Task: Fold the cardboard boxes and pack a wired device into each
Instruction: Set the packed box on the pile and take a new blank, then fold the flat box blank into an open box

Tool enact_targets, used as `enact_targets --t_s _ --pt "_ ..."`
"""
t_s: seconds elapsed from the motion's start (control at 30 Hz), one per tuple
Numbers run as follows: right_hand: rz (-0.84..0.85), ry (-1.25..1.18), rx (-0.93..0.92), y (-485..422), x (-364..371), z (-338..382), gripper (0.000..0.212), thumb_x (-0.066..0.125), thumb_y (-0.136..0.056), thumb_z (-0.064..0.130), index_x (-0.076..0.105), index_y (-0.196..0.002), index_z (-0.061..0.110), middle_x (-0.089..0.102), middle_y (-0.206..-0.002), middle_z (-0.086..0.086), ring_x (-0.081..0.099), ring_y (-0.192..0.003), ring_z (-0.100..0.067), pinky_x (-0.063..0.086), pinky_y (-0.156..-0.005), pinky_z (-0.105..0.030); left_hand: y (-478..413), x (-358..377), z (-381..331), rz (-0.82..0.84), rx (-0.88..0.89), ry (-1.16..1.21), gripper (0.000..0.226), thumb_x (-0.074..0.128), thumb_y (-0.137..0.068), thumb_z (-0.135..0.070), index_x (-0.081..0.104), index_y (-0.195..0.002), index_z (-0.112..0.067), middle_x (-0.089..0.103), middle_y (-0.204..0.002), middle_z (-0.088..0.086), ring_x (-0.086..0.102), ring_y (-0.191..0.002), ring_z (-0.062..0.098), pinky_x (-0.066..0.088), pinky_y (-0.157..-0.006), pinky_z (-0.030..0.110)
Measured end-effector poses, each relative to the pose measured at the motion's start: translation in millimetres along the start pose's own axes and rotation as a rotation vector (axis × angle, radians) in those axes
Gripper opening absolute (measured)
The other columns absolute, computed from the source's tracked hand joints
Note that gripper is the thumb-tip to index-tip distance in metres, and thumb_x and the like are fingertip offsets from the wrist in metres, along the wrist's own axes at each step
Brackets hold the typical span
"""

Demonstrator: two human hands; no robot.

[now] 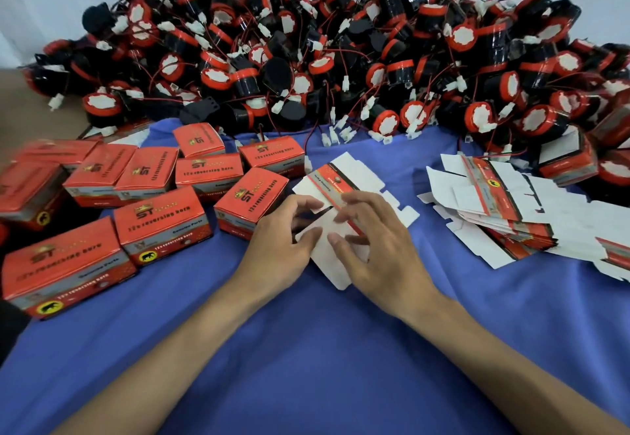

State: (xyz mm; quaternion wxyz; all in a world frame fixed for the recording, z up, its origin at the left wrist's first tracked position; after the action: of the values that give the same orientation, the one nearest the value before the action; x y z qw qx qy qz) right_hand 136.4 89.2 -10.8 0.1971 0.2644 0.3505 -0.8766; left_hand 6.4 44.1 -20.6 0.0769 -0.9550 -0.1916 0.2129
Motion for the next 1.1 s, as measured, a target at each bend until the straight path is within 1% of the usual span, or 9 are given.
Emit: enact_targets --t_s 0.1,0.17,0.27,0.5,0.6,0.67,0.83,0.97,1.1 --pt "-0.100 0.160 0.049 -0.8 -8.6 0.0 0.065 0.060 -0.082 0.041 0.042 -0.138 0.015 0.028 -0.150 -0.010 0.028 -0.137 -0.025 0.028 -0.112 -0.037 3.8 -3.8 -8.6 -0.031 0.091 0.092 0.037 0.065 -0.088 0.002 0.058 -0.105 -0.030 0.066 -0.103 -0.012 0.064 -0.095 -0.002 0.048 -0.079 0.011" --pt "-0.096 0.221 0.096 -1.7 -10.1 0.4 0.087 0.052 -0.080 0.058 0.011 -0.149 0.027 0.003 -0.159 -0.004 0.004 -0.147 -0.021 0.006 -0.114 -0.036 7.5 -5.5 -14.7 -0.055 0.173 0.143 0.037 0.068 -0.086 0.000 0.055 -0.100 -0.032 0.067 -0.100 -0.008 0.065 -0.097 0.004 0.049 -0.081 0.014" --pt "-0.065 0.139 0.160 0.0 -9.0 -3.5 0.093 0.051 -0.082 0.058 -0.010 -0.147 0.030 -0.016 -0.159 0.004 -0.013 -0.146 -0.010 0.002 -0.114 -0.039 10.9 -2.7 -19.8 -0.034 0.224 0.236 0.031 0.066 -0.083 -0.009 0.042 -0.095 -0.024 0.068 -0.103 0.009 0.068 -0.099 0.014 0.054 -0.082 0.025" --pt "-0.114 -0.043 0.228 -3.4 -17.1 -8.1 0.082 0.060 -0.085 0.030 0.013 -0.151 0.016 0.024 -0.152 0.006 0.024 -0.141 -0.012 0.024 -0.115 -0.033 10.7 4.3 -20.1 0.143 0.150 0.331 0.057 0.062 -0.075 -0.004 0.038 -0.123 -0.025 0.061 -0.117 -0.010 0.063 -0.103 0.002 0.048 -0.083 0.016" --pt "-0.117 -0.081 0.239 -4.1 -18.3 -9.5 0.081 0.065 -0.087 0.031 0.017 -0.151 0.018 0.029 -0.153 0.000 0.027 -0.140 -0.015 0.032 -0.112 -0.043 13.3 14.0 -20.8 0.296 0.096 0.192 0.047 0.059 -0.078 -0.013 0.048 -0.118 -0.036 0.064 -0.111 -0.023 0.060 -0.104 -0.007 0.046 -0.081 0.012" --pt "-0.122 -0.021 0.184 -3.8 -18.0 -6.4 0.079 0.060 -0.086 0.038 0.019 -0.150 0.017 0.024 -0.155 -0.003 0.021 -0.143 -0.015 0.026 -0.115 -0.038 15.1 16.1 -20.2 0.342 0.087 0.153 0.037 0.056 -0.081 -0.016 0.054 -0.110 -0.038 0.066 -0.105 -0.024 0.062 -0.097 -0.004 0.047 -0.078 0.013" --pt "-0.145 0.027 0.115 -2.4 -17.5 -3.1 0.075 0.046 -0.083 0.020 0.012 -0.149 0.023 0.012 -0.159 -0.005 0.009 -0.145 -0.009 0.026 -0.114 -0.031 12.0 6.3 -20.2 0.229 0.097 0.217 0.033 0.054 -0.081 -0.008 0.065 -0.093 -0.036 0.070 -0.088 -0.023 0.064 -0.084 -0.005 0.045 -0.070 0.008" --pt "-0.121 0.006 0.050 -4.6 -18.2 0.2 0.083 0.040 -0.071 0.001 0.011 -0.143 0.031 0.010 -0.159 -0.010 0.009 -0.144 -0.016 0.021 -0.097 0.001 4.5 -2.5 -12.3 0.090 0.089 0.288 0.057 0.054 -0.081 0.006 0.065 -0.111 -0.041 0.066 -0.109 -0.031 0.058 -0.107 -0.010 0.043 -0.083 0.006" --pt "-0.126 0.114 0.020 -5.2 -18.6 3.1 0.084 0.033 -0.066 -0.004 0.029 -0.141 0.034 0.010 -0.159 -0.013 0.027 -0.140 -0.030 0.042 -0.079 -0.028 -1.6 -10.5 -2.1 -0.044 0.050 0.314 0.077 0.051 -0.080 0.017 0.069 -0.102 -0.055 0.066 -0.116 -0.025 0.056 -0.115 -0.006 0.044 -0.086 0.009"
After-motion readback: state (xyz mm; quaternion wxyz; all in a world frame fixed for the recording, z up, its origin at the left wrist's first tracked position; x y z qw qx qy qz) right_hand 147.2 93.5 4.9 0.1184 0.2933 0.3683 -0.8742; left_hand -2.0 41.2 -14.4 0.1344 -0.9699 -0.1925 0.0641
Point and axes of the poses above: each hand's wrist, its own y-axis away from the middle knuckle, its own x-axis out of the palm, z = x × y, the point moved 6 cm from there along -y, towards the middle knuckle
